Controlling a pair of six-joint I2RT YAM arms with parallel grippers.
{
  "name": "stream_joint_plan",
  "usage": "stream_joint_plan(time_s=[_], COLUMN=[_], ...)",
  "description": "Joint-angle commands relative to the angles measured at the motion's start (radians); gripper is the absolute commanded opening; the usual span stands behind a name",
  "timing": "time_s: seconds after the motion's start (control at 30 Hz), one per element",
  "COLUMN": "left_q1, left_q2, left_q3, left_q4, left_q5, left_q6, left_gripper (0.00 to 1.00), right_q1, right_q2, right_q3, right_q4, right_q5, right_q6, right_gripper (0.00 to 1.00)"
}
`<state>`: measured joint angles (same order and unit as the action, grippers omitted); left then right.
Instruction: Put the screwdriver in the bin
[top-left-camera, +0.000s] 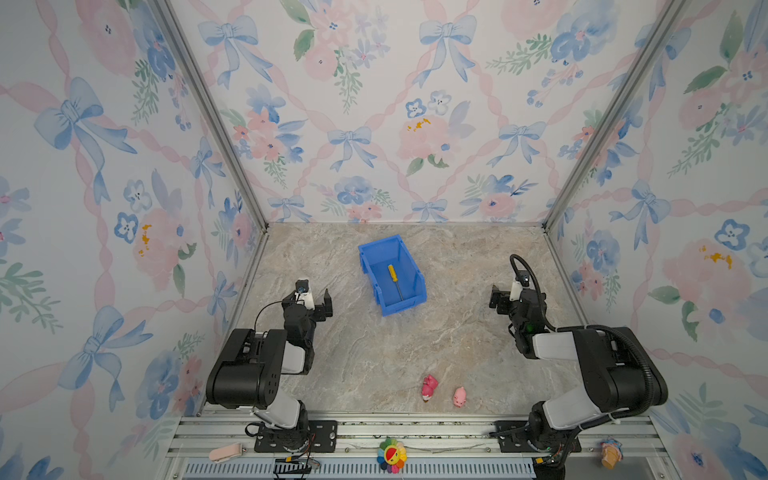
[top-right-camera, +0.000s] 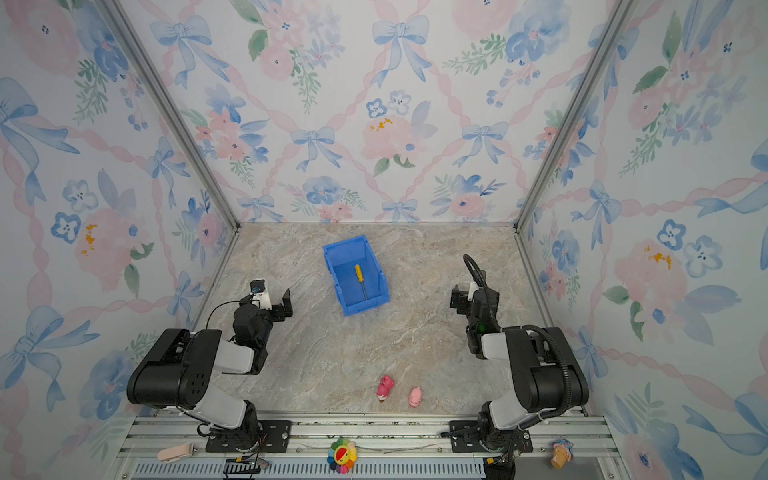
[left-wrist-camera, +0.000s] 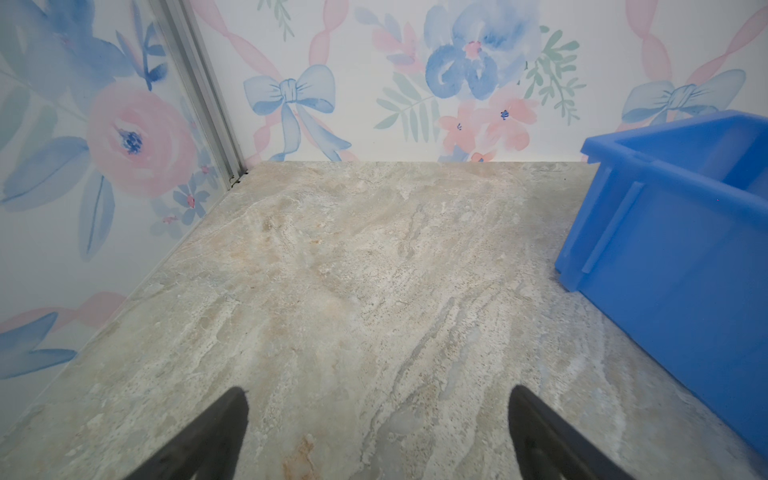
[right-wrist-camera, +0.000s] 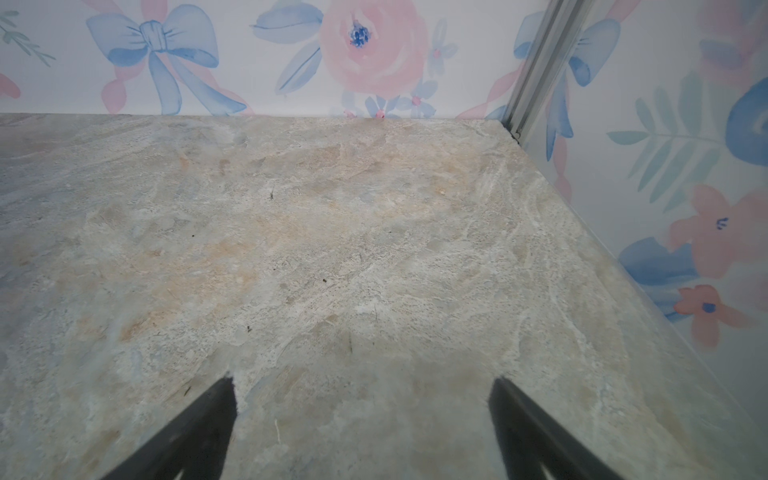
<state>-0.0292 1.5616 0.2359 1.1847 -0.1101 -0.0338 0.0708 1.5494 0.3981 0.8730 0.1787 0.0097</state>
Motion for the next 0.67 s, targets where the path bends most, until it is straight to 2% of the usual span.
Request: stream_joint_plan(time_s=[0.0, 0.63], left_q1=[-0.003, -0.008], left_q2=[0.006, 0.006], left_q3=[0.004, 0.007], left_q4=[0.027, 0.021], left_q5=[0.012, 0.014], left_q6=[0.008, 0.016], left_gripper=[0.98, 0.98], right_q1=[-0.009, -0.009], right_q2=[-0.002, -0.004], right_q3=[-0.006, -0.009], right_q4=[0.031, 0.038], right_q5=[-0.011, -0.023], right_q6=[-0.005, -0.008], right_gripper=[0.97, 0.97])
